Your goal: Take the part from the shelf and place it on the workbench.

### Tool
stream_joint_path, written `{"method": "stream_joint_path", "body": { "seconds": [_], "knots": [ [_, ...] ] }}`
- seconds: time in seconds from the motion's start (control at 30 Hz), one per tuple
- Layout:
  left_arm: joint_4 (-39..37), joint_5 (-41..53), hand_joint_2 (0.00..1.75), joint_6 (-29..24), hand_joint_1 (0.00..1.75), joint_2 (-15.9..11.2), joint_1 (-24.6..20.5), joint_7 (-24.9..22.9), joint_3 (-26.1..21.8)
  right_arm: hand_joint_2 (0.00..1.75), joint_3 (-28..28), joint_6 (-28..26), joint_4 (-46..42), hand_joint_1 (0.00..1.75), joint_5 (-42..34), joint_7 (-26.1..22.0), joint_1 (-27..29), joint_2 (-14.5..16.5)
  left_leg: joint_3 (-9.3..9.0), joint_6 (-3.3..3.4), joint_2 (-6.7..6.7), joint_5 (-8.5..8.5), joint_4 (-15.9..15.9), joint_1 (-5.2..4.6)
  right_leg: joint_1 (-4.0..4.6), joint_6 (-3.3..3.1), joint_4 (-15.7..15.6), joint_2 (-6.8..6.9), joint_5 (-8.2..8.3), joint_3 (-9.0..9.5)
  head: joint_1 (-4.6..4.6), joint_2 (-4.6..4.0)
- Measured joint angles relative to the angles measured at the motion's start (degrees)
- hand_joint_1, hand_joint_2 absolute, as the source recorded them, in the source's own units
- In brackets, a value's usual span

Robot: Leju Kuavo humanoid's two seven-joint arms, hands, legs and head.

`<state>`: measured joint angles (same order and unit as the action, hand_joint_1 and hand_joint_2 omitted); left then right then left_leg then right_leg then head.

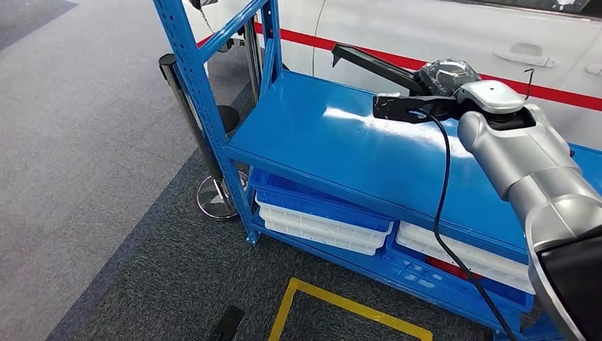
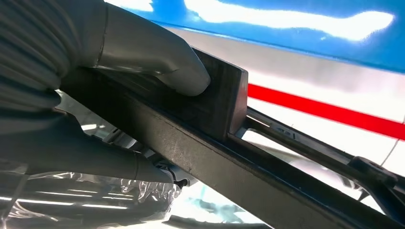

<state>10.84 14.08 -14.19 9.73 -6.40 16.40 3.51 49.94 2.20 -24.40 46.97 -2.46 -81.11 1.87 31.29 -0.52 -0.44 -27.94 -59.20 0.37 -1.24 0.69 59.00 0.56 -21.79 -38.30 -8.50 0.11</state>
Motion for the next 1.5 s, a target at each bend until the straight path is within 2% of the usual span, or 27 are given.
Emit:
{"method": "stream_joint_path", "body": {
  "seconds": [0.1,0.17,0.23,0.27,0.3,0.33,0.4,0.47,0.57,0.63,0.7,0.77,0.83,0.87,0.9,0.93,0.97,1.03,1.1,1.13,1.2,1.23,1.3,1.37,1.4,1.43,1.5],
  "knots": [
    [0.00,0.31,0.00,0.24,0.00,-0.01,-0.05,-0.09,0.06,1.75,0.00,0.12,0.21,1.75,-0.07,0.06,-0.17,-0.15,0.32,1.36,0.06,1.12,1.00,-0.10,-0.09,1.10,-0.21,-0.11,0.63,-0.45,0.01,0.00],
    [0.00,0.33,0.00,0.35,0.00,0.01,-0.18,-0.02,0.09,1.75,-0.01,0.19,0.40,1.75,-0.16,0.07,-0.26,-0.38,1.24,2.37,0.29,2.48,1.58,0.11,-0.08,1.41,2.70,-0.29,-2.69,-1.69,0.01,0.00],
    [0.00,0.41,0.00,0.54,0.00,0.05,-0.40,0.05,0.19,1.75,-0.01,0.21,0.53,1.75,-0.24,0.14,-0.29,-0.47,2.62,2.85,0.39,3.67,1.60,-0.04,-0.07,1.46,9.57,-0.37,-8.15,-3.72,0.01,0.00],
    [0.00,0.50,0.00,0.66,0.00,0.06,-0.48,0.06,0.30,1.75,-0.01,0.21,0.61,1.75,-0.29,0.19,-0.25,-0.49,3.34,2.91,0.38,4.20,1.55,-0.13,-0.05,1.50,13.07,-0.39,-9.89,-4.48,0.01,0.00],
    [0.00,0.67,0.00,0.74,0.00,0.08,-0.53,0.05,0.46,1.75,-0.01,0.21,0.69,1.75,-0.34,0.26,-0.18,-0.51,4.08,2.92,0.37,4.72,1.47,-0.24,-0.05,1.49,15.29,-0.40,-10.33,-4.58,0.01,0.00],
    [0.00,0.91,0.00,0.80,0.00,0.08,-0.57,0.03,0.65,1.75,-0.01,0.20,0.76,1.75,-0.38,0.32,-0.12,-0.52,4.82,2.89,0.37,5.21,1.33,-0.31,-0.03,1.42,15.75,-0.40,-9.65,-3.84,0.01,0.00],
    [0.00,1.28,0.00,0.83,0.00,0.12,-0.60,-0.03,0.96,1.75,-0.02,0.16,0.81,1.75,-0.43,0.38,-0.11,-0.54,6.11,2.70,0.35,6.01,0.97,-0.42,0.08,1.03,11.71,-0.41,-6.85,-0.06,0.00,0.01],
    [0.00,1.35,0.00,0.83,0.00,0.16,-0.62,-0.07,1.07,1.75,-0.02,0.13,0.80,1.75,-0.44,0.40,-0.17,-0.54,6.68,2.56,0.34,6.35,0.75,-0.46,0.17,0.73,7.85,-0.42,-5.44,2.76,0.00,0.01],
    [0.00,1.35,0.00,0.83,0.00,0.19,-0.63,-0.07,1.10,1.75,-0.04,0.12,0.79,1.75,-0.45,0.40,-0.22,-0.53,6.85,2.50,0.33,6.46,0.66,-0.46,0.24,0.56,6.10,-0.43,-5.40,4.00,0.00,0.00],
    [0.00,1.34,0.00,0.81,0.00,0.27,-0.65,-0.07,1.13,1.75,-0.06,0.08,0.78,1.75,-0.48,0.40,-0.31,-0.51,7.16,2.31,0.34,6.73,0.51,-0.52,0.45,0.30,3.10,-0.45,-6.15,5.79,-0.01,0.01],
    [0.00,1.38,0.00,0.79,0.00,0.37,-0.56,-0.05,1.28,1.75,-0.09,-0.19,0.78,1.75,-0.53,0.46,-0.30,-0.51,7.79,1.46,0.26,7.63,0.63,-0.62,0.57,-0.36,0.16,-0.28,-6.16,6.67,0.00,0.01],
    [0.00,1.48,0.00,0.79,0.00,0.39,-0.36,-0.03,1.43,1.75,-0.11,-0.64,0.79,1.75,-0.57,0.55,-0.19,-0.54,9.10,0.46,0.15,5.57,-1.34,-0.53,0.40,-1.30,-0.94,-0.02,-4.76,5.84,0.00,0.00],
    [0.00,1.54,0.00,0.79,0.00,0.36,-0.20,-0.03,1.45,1.75,-0.11,-0.97,0.79,1.75,-0.53,0.67,-0.02,-0.61,11.00,-0.15,0.16,-0.02,-7.84,-0.18,0.29,-1.83,-1.05,0.08,-3.49,4.48,-0.02,0.00],
    [0.00,1.55,0.00,0.79,0.00,0.36,-0.16,-0.03,1.45,1.75,-0.11,-1.07,0.79,1.75,-0.51,0.73,0.14,-0.66,11.76,-0.43,0.17,-2.12,-11.70,0.02,0.30,-1.90,-1.01,0.08,-2.94,3.77,-0.01,0.00],
    [0.00,1.56,0.00,0.79,0.00,0.36,-0.14,-0.03,1.46,1.75,-0.11,-1.13,0.79,1.75,-0.49,0.77,0.34,-0.69,12.01,-0.66,0.18,-2.90,-14.62,0.18,0.31,-1.86,-0.94,0.06,-2.38,3.04,-0.01,0.00],
    [0.00,1.56,0.00,0.79,0.00,0.36,-0.15,-0.03,1.46,1.75,-0.11,-1.17,0.79,1.75,-0.48,0.78,0.53,-0.74,11.48,-0.81,0.18,-2.40,-15.90,0.29,0.31,-1.77,-0.83,0.04,-1.84,2.28,-0.01,0.00],
    [0.00,1.57,0.00,0.79,0.00,0.36,-0.16,-0.03,1.47,1.75,-0.11,-1.19,0.79,1.75,-0.48,0.78,0.67,-0.78,10.03,-0.86,0.19,-1.02,-15.14,0.37,0.31,-1.63,-0.67,0.02,-1.35,1.55,-0.01,0.00],
    [0.00,1.62,0.00,0.79,0.00,0.35,-0.21,-0.03,1.47,1.75,-0.13,-1.22,0.78,1.75,-0.47,0.78,0.77,-0.87,4.69,-0.56,0.18,0.98,-8.62,0.36,0.35,-1.23,-0.32,-0.01,-0.53,0.32,-0.01,0.00],
    [0.00,1.98,0.00,0.80,0.00,0.36,-0.28,-0.03,1.49,1.75,-0.17,-1.32,0.76,1.75,-0.42,0.82,0.73,-1.03,-0.05,-0.03,0.12,0.22,-1.41,0.09,0.43,-0.64,-0.20,0.08,0.27,-0.35,0.00,0.00],
    [0.00,2.18,0.00,0.81,0.00,0.36,-0.29,-0.05,1.50,1.75,-0.20,-1.37,0.76,1.75,-0.39,0.84,0.72,-1.10,-1.07,0.25,0.09,-0.35,0.50,-0.10,0.41,-0.29,-0.33,0.15,0.76,-0.54,0.00,0.01],
    [0.00,2.37,0.00,0.82,0.00,0.36,-0.12,-0.08,1.53,1.75,-0.22,-1.41,0.77,1.75,-0.37,0.86,0.79,-1.24,-0.81,0.89,0.16,0.35,1.53,-0.16,0.28,0.45,-0.74,0.14,1.63,-0.80,0.00,0.01],
    [0.00,2.37,0.00,0.81,0.00,0.37,0.00,-0.08,1.54,1.75,-0.22,-1.33,0.77,1.75,-0.37,0.87,0.81,-1.32,-0.51,1.30,0.27,1.03,1.84,-0.07,0.22,0.72,-0.49,0.04,1.10,-1.10,0.01,0.01],
    [0.00,2.36,0.00,0.81,0.00,0.40,0.14,0.02,1.54,1.75,-0.25,-1.04,0.76,1.75,-0.38,0.91,0.71,-1.50,0.50,2.04,0.54,2.45,2.33,0.18,0.13,1.04,3.19,-0.23,-3.11,-2.50,0.01,0.01],
    [-0.01,2.37,0.00,0.78,0.00,0.42,0.16,0.14,1.55,1.75,-0.28,-0.68,0.76,1.75,-0.40,0.93,0.64,-1.62,1.95,2.39,0.63,3.58,2.27,0.09,0.06,1.31,10.49,-0.33,-8.41,-4.36,0.01,0.01],
    [-0.01,2.37,0.00,0.74,0.00,0.43,0.20,0.20,1.55,1.75,-0.31,-0.54,0.76,1.75,-0.44,0.93,0.69,-1.72,2.70,2.39,0.63,4.09,2.19,0.07,0.00,1.48,13.60,-0.34,-9.51,-4.84,0.01,0.00],
    [-0.01,2.37,0.00,0.68,0.00,0.43,0.29,0.28,1.55,1.75,-0.32,-0.43,0.77,1.75,-0.49,0.93,0.75,-1.82,3.50,2.33,0.62,4.61,2.04,0.08,-0.08,1.62,15.28,-0.34,-9.28,-4.63,0.02,0.00],
    [-0.01,2.36,0.00,0.58,0.00,0.45,0.50,0.46,1.54,1.75,-0.35,-0.31,0.77,1.75,-0.59,0.92,0.83,-1.93,5.10,1.99,0.60,5.46,1.49,0.15,-0.25,1.75,13.09,-0.33,-6.45,-1.61,0.01,0.00]
  ]
}}
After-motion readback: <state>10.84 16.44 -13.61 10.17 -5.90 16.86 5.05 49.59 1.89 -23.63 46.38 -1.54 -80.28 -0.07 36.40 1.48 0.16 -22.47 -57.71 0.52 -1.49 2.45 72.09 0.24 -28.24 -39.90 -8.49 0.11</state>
